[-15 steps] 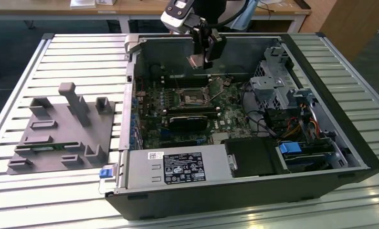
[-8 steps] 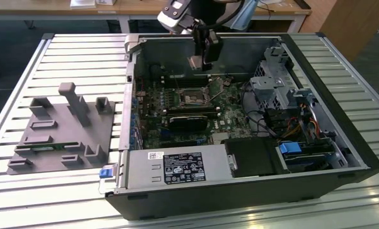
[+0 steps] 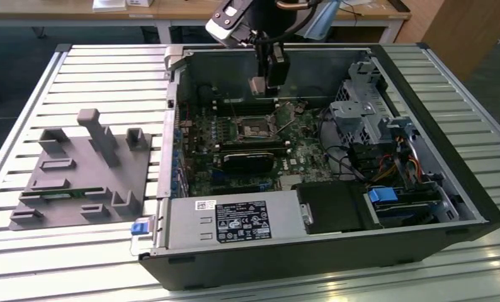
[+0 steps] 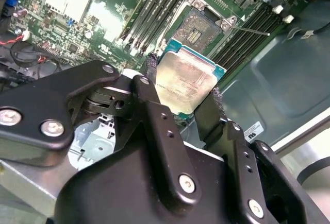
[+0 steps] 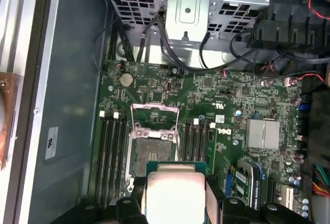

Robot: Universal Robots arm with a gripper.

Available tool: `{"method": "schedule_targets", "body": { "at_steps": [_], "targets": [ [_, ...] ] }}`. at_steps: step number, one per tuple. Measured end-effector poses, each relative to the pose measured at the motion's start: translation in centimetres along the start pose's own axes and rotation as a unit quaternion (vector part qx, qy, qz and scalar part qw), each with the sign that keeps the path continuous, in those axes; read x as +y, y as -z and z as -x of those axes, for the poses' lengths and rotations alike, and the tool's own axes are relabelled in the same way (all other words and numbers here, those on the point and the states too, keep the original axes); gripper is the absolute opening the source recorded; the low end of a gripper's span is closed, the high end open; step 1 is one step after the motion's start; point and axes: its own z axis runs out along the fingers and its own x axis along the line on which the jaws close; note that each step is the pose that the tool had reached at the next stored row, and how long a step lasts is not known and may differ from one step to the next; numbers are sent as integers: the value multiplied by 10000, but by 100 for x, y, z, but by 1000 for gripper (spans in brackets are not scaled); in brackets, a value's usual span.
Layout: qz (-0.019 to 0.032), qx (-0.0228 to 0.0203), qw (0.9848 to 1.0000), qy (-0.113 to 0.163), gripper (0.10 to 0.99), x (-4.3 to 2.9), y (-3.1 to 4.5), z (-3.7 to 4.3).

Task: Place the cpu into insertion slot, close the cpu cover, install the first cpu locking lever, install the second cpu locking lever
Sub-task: 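Place the cpu into insertion slot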

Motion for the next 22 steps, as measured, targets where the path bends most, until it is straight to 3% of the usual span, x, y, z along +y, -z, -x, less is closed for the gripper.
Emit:
{"method": "schedule_targets", "body": {
  "at_steps": [15,22],
  "targets": [
    [-1,-14,10000,-6,541,-19,-258,-6],
    [-9,-14,10000,-6,541,-22,-293,-5]
  ]
}}
